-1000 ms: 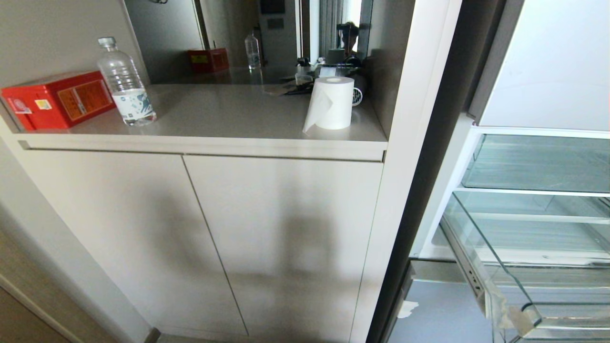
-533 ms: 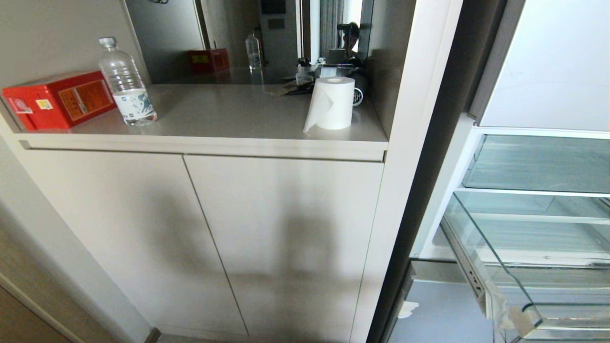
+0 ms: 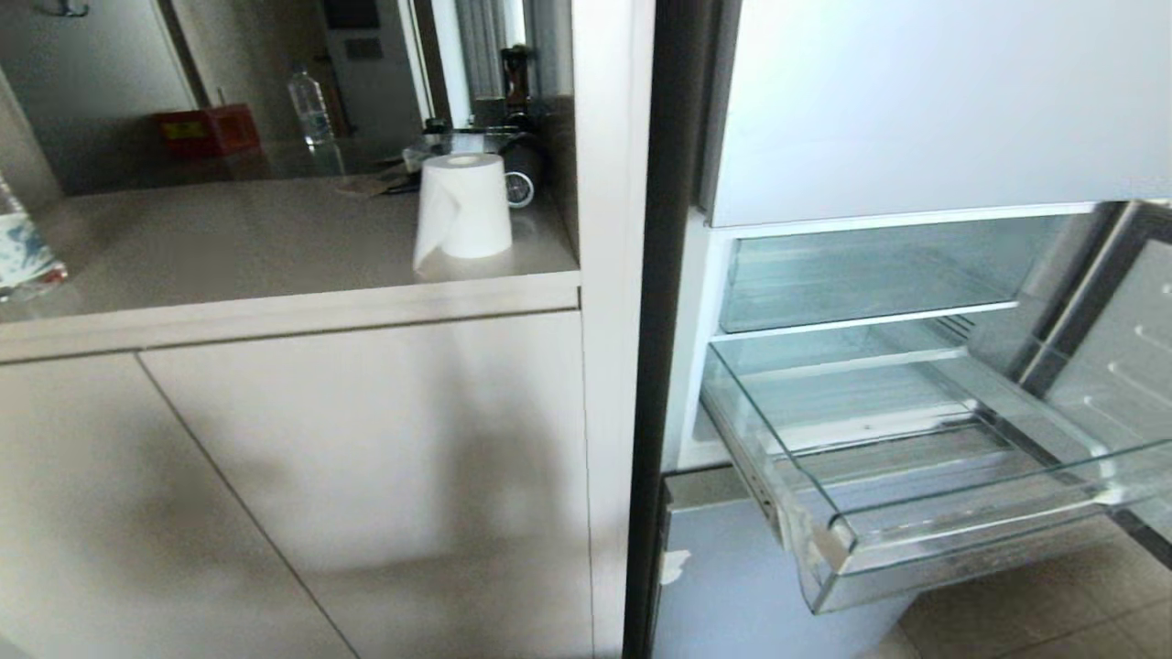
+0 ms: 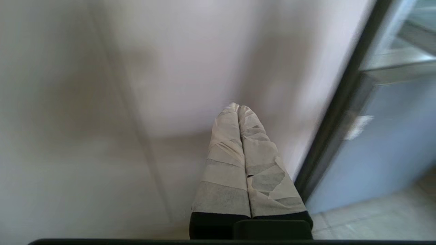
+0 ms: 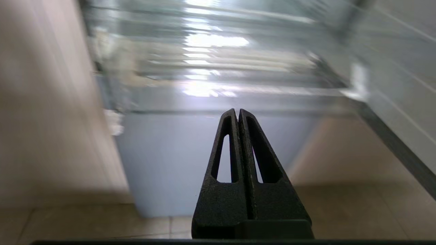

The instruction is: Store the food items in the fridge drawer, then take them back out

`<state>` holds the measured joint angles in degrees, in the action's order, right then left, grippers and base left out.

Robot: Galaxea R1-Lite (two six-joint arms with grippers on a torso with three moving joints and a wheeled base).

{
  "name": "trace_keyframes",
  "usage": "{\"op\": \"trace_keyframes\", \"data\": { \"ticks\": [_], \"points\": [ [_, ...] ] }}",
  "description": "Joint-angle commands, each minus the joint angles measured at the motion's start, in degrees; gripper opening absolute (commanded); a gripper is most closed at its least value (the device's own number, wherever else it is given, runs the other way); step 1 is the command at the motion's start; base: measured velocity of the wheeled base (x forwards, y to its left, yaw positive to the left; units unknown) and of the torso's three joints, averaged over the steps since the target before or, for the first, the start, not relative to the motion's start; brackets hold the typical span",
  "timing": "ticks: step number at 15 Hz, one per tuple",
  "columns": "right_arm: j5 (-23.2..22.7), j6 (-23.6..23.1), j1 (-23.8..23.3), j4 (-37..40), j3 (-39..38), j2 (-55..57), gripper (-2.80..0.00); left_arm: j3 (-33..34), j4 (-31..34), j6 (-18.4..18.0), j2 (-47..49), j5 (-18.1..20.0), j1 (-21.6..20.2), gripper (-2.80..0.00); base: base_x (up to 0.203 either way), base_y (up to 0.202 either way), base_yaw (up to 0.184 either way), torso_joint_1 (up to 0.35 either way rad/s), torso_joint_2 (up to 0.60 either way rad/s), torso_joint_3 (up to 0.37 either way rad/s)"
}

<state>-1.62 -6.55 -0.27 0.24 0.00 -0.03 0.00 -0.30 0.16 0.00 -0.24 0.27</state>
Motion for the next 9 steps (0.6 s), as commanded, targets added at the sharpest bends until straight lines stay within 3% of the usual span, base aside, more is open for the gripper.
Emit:
{"op": "trace_keyframes", "data": {
  "ticks": [1,9],
  "points": [
    [0.1,0.5,0.0,-0.1,0.0,0.0,-2.80,0.0,0.0,0.0,0.1,0.0,0.0,-2.80,0.005,0.005,-0.173,0.002,0.00,-0.009],
    [0.4,1.8,0.0,-0.2,0.0,0.0,-2.80,0.0,0.0,0.0,0.1,0.0,0.0,-2.80,0.001,0.007,-0.175,0.002,0.00,0.002]
  ]
}}
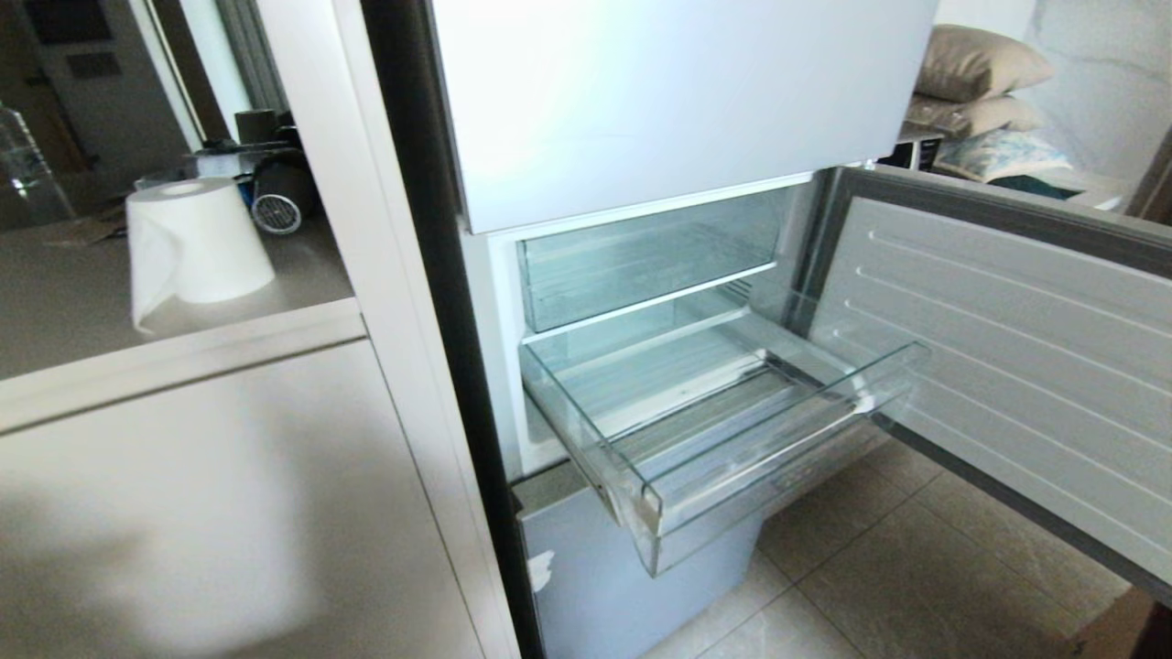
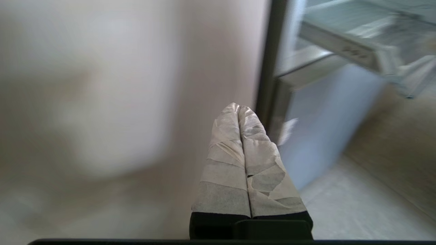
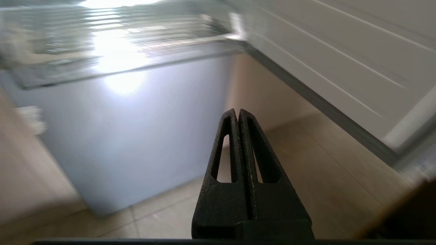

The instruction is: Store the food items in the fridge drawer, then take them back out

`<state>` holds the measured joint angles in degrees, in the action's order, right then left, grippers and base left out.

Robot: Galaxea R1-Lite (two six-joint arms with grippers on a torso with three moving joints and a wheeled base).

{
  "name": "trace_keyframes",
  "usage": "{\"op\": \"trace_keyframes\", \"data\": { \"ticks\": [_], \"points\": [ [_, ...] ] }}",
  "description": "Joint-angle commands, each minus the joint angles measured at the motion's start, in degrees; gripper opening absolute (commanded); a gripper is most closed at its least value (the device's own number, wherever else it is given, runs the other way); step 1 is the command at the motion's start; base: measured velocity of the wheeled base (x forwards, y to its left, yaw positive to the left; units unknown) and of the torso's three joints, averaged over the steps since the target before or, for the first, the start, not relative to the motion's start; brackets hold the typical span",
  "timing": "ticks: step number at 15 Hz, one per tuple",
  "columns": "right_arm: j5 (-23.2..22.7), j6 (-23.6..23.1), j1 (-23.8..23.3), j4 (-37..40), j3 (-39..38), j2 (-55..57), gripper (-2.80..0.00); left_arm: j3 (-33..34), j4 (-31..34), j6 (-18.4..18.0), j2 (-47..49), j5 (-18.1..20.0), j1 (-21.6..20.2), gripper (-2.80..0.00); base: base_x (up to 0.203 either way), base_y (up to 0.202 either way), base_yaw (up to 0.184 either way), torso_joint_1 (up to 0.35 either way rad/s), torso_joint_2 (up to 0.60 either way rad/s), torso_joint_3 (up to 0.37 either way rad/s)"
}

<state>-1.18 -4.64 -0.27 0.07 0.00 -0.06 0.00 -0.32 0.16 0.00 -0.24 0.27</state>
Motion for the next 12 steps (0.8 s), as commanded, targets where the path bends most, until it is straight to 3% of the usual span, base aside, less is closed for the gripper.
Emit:
{"op": "trace_keyframes", "data": {
  "ticks": [1,6,9,12],
  "points": [
    [0.0,-0.1,0.0,0.0,0.0,0.1,-2.80,0.0,0.0,0.0,0.1,0.0,0.0,-2.80,0.006,0.005,-0.177,0.000,0.00,0.002],
    [-0.2,0.4,0.0,-0.1,0.0,0.1,-2.80,0.0,0.0,0.0,0.1,0.0,0.0,-2.80,0.002,0.009,-0.177,0.004,0.00,0.001],
    [-0.1,-0.2,0.0,-0.2,0.2,0.1,-2.80,0.0,0.0,0.0,0.1,0.0,0.0,-2.80,0.002,0.004,-0.100,0.001,0.00,0.005],
    [3.2,0.1,0.0,3.2,10.5,1.9,-2.80,0.0,0.0,0.0,0.1,0.0,0.0,-2.80,0.000,0.000,0.000,0.000,0.00,0.000]
  ]
}}
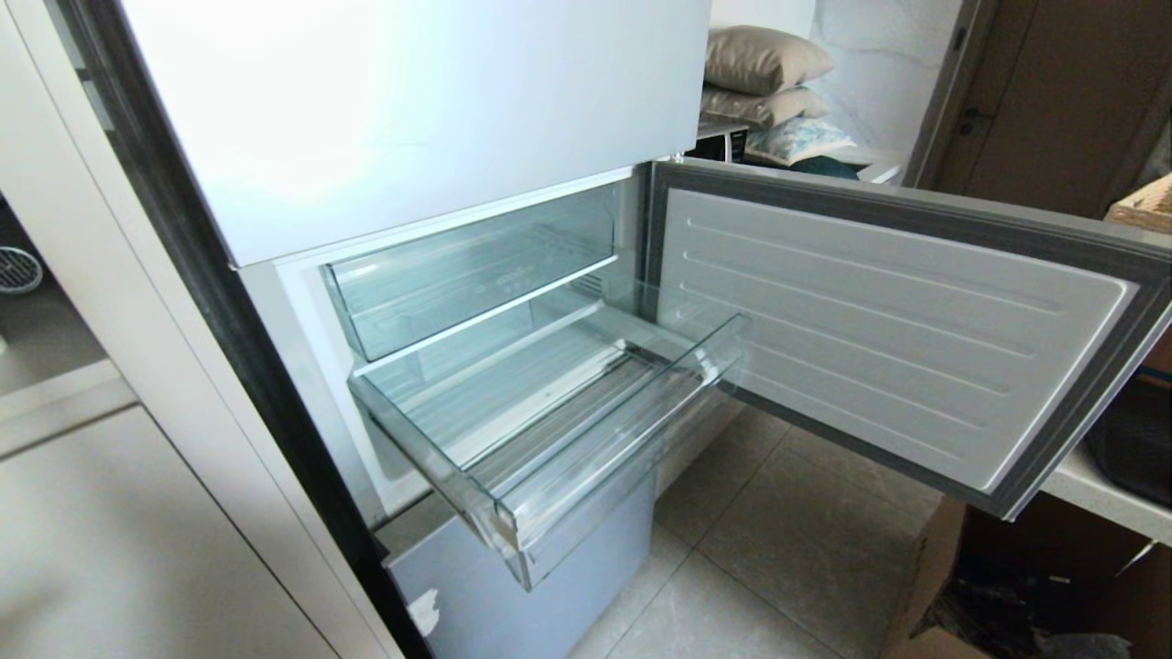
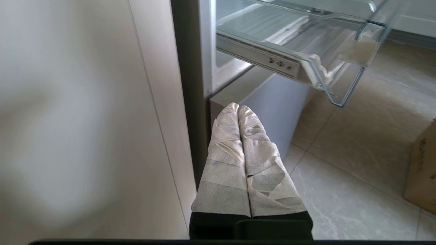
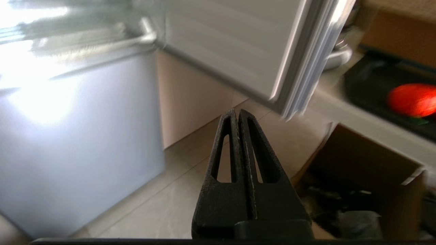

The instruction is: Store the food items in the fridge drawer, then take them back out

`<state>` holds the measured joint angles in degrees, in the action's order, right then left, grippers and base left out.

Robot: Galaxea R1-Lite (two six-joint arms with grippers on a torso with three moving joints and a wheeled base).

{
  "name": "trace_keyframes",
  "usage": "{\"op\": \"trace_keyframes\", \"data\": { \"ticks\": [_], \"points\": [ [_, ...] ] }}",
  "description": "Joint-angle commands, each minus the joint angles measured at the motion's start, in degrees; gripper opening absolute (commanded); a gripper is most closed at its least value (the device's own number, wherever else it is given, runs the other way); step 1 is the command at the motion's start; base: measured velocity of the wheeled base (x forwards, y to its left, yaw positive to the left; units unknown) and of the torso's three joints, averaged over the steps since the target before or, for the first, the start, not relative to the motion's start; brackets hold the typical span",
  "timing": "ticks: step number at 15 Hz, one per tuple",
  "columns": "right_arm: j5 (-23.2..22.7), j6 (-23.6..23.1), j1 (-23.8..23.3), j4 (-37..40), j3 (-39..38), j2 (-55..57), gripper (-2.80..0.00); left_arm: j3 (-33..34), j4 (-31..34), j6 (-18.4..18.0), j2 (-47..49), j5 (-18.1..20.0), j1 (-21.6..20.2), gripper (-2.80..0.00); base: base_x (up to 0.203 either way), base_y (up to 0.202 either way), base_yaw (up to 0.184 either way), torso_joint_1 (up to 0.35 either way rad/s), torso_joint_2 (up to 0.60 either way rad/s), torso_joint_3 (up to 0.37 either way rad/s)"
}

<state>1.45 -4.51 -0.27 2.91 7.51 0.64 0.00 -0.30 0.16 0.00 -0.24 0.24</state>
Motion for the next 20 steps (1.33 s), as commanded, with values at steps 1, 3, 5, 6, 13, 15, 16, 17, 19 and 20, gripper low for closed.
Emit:
{"op": "trace_keyframes", "data": {
  "ticks": [1,3,5,6,13,15,16,17,19,20],
  "points": [
    [2.7,0.3,-0.1,2.5,6.8,4.3,-2.80,0.0,0.0,0.0,0.1,0.0,0.0,-2.80,0.000,0.000,0.000,0.000,0.00,0.000],
    [6.6,2.8,-1.6,4.8,12.8,14.5,-2.80,0.0,0.0,0.0,0.1,0.0,0.0,-2.80,0.000,0.000,0.000,0.000,0.00,0.000],
    [9.1,8.0,-7.7,5.0,16.6,26.4,-2.80,0.0,0.0,0.0,0.1,0.0,0.0,-2.80,0.000,0.000,0.000,0.000,0.00,0.000],
    [9.4,10.0,-13.5,4.2,17.9,32.3,-2.80,0.0,0.0,0.0,0.1,0.0,0.0,-2.80,0.000,0.000,0.000,0.000,0.00,0.000],
    [3.8,17.6,-30.4,-16.8,19.0,61.1,0.00,0.0,0.0,0.0,0.1,0.0,0.0,-2.80,0.000,0.000,0.000,0.000,0.00,0.000],
    [3.6,17.6,-32.4,-22.8,19.8,67.9,0.00,0.0,0.0,0.0,0.1,0.0,0.0,-2.80,0.000,0.000,0.000,0.000,0.00,0.000],
    [3.6,17.4,-33.8,-25.2,20.7,71.3,0.00,0.0,0.0,0.0,0.1,0.0,0.0,-2.80,0.000,0.000,0.000,0.000,0.00,0.000],
    [3.5,17.0,-35.6,-27.2,21.9,74.3,0.00,0.0,0.0,0.0,0.1,0.0,0.0,-2.80,0.000,0.000,0.000,0.000,0.00,0.000],
    [3.2,15.0,-38.0,-32.3,23.4,80.8,0.00,0.0,0.0,0.0,0.1,0.0,0.0,-2.80,0.000,0.000,0.000,0.000,0.00,0.000],
    [2.6,13.9,-38.4,-36.1,23.7,83.9,0.00,0.0,0.0,0.0,0.1,0.0,0.0,-2.80,0.000,0.000,0.000,0.000,0.00,0.000]
  ]
}}
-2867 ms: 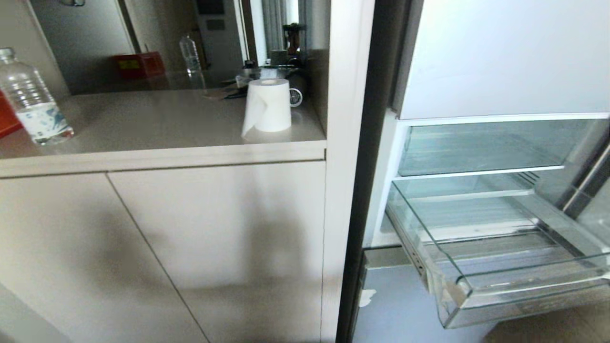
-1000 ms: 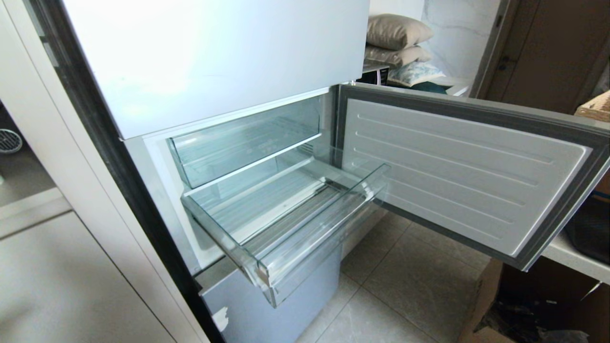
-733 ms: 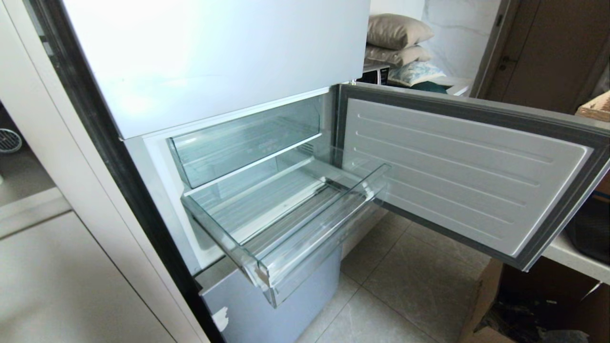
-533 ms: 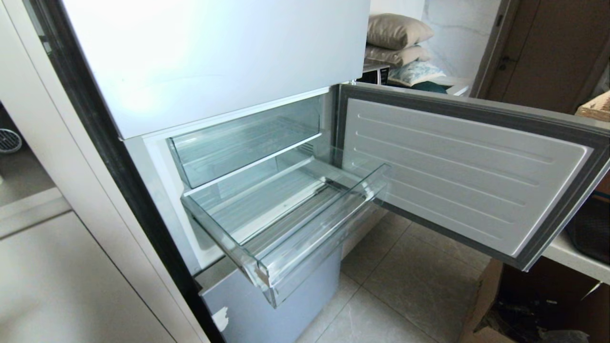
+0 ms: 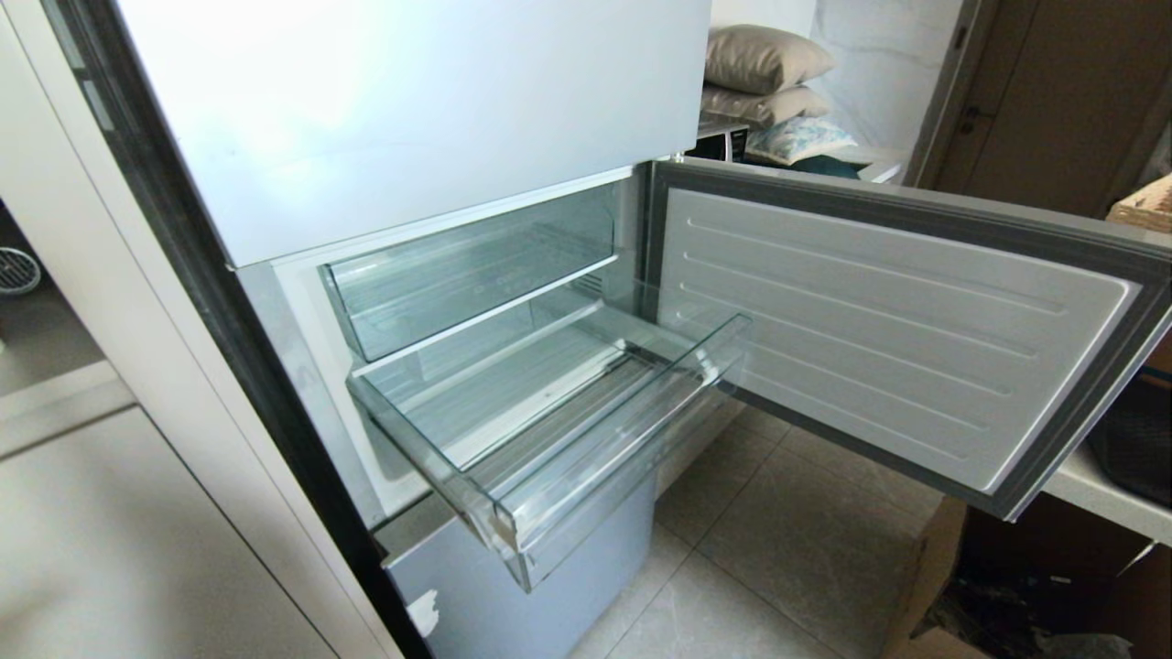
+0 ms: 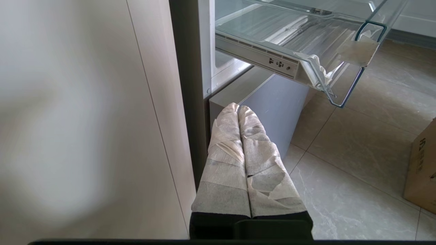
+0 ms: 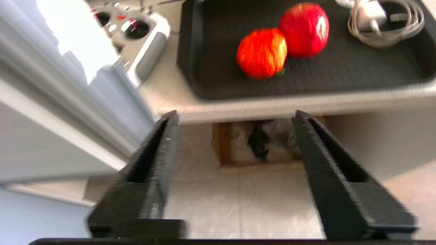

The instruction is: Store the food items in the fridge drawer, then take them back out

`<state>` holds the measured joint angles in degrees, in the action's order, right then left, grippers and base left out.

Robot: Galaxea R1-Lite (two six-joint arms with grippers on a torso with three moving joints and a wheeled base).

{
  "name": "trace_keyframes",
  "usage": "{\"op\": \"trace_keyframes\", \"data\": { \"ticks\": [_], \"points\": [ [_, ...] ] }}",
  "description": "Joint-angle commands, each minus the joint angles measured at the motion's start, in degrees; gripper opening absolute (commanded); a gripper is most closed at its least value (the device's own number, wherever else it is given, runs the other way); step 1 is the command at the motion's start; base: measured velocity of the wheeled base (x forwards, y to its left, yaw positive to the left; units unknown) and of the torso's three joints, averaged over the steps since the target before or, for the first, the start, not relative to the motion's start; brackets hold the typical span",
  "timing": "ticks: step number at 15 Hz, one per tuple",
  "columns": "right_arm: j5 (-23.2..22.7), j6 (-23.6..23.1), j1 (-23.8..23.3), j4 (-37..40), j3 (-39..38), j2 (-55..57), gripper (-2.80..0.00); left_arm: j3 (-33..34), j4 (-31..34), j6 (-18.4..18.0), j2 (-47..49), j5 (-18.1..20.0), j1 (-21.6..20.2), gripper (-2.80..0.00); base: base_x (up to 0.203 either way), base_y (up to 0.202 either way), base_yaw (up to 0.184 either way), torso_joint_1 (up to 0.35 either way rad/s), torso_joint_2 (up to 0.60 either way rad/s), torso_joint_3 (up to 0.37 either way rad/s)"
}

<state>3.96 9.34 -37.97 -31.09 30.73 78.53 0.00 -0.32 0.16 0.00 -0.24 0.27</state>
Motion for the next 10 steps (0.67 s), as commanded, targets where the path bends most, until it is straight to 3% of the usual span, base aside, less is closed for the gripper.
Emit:
{"op": "trace_keyframes", "data": {
  "ticks": [1,3,10],
  "points": [
    [-1.3,-1.8,-0.9,-6.0,0.6,9.1,0.00,0.0,0.0,0.0,0.1,0.0,0.0,-2.80,0.000,0.000,0.000,0.000,0.00,0.000],
    [-6.5,-4.1,-1.4,-9.3,1.2,11.5,0.00,0.0,0.0,0.0,0.1,0.0,0.0,-2.80,0.000,0.000,0.000,0.000,0.00,0.000],
    [-7.1,-4.7,-5.4,-9.3,5.8,19.0,0.00,0.0,0.0,0.0,0.1,0.0,0.0,-2.80,0.000,0.000,0.000,0.000,0.00,0.000]
  ]
}}
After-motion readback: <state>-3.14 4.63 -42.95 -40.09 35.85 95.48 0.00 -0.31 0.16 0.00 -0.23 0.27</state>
